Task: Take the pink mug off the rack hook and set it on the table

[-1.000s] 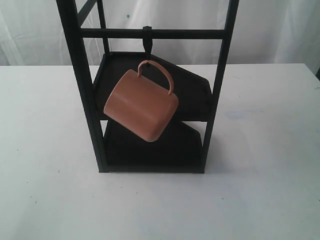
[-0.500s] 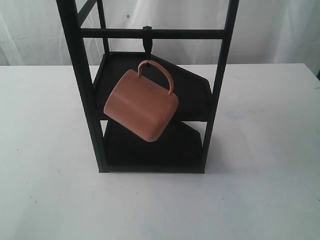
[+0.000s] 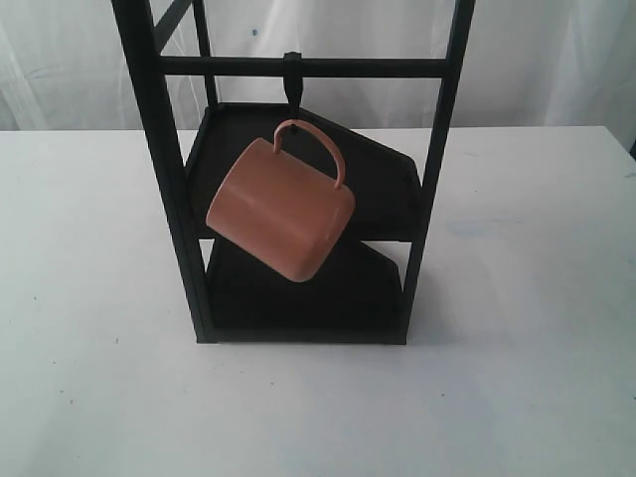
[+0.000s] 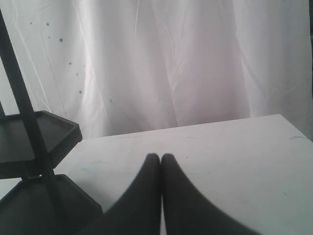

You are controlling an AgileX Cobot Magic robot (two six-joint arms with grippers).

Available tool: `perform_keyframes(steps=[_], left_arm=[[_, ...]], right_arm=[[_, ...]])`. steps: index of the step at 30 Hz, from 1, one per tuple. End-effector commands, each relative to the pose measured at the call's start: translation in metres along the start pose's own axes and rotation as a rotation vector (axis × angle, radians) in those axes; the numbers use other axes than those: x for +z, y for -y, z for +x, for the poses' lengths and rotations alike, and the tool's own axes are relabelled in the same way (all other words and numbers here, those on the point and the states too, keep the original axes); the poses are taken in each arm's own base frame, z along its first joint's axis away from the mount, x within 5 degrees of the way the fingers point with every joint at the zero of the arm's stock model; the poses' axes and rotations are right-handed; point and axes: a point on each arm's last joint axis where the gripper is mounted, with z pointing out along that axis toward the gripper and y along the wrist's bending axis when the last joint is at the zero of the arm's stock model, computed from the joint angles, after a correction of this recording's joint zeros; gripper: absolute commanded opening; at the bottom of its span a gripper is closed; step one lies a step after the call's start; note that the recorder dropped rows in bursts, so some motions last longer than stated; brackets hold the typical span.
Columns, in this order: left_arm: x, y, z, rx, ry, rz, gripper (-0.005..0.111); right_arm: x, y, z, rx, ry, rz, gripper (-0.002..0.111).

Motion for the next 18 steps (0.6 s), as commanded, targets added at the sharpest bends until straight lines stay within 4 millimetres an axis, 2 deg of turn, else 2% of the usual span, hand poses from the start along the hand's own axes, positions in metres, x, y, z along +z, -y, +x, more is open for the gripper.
perform_keyframes(steps=[1, 13, 18], left_arm=[[0.0003, -0.0001, 0.0020, -0.006, -0.001, -0.001, 0.000], [0.0003, 0.0000, 0.0003, -0.033, 0.017, 0.001, 0.000], [0.0001, 0.0037, -0.0016, -0.429, 0.029, 0.048, 0.000]], right_arm=[[-0.0002, 0.0005, 0.0004, 0.000, 0.003, 0.005, 0.000], [-0.0009, 0.0000, 0.0000, 0.000, 0.009, -0.002, 0.000], [-0.0009, -0.0007, 0.0002, 0.000, 0.007, -0.009, 0.000]])
